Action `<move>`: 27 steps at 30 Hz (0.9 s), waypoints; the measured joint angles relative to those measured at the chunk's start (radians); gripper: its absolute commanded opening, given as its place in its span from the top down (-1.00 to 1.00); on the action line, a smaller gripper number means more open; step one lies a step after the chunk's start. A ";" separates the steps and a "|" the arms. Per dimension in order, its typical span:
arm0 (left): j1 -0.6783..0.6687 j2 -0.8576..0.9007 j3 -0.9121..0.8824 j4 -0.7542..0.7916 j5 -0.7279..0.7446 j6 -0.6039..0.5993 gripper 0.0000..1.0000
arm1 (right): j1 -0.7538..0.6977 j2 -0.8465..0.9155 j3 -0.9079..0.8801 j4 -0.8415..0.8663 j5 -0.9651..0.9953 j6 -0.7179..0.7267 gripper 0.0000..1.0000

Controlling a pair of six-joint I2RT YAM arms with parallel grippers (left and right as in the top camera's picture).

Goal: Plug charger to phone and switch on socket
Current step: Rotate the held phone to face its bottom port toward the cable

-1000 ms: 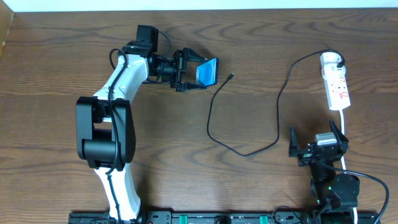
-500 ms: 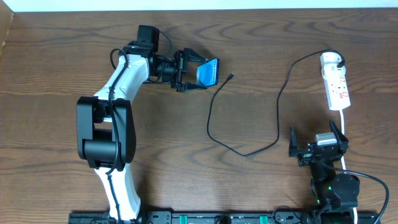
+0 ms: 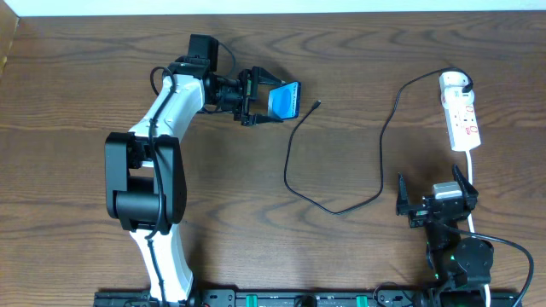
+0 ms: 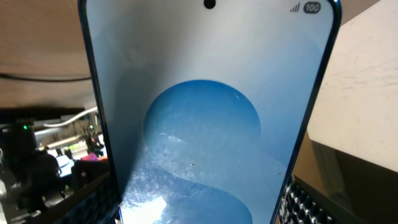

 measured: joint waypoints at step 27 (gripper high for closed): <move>-0.001 -0.001 0.000 -0.110 -0.461 0.513 -0.06 | 0.000 0.000 0.000 0.000 0.000 0.000 -0.99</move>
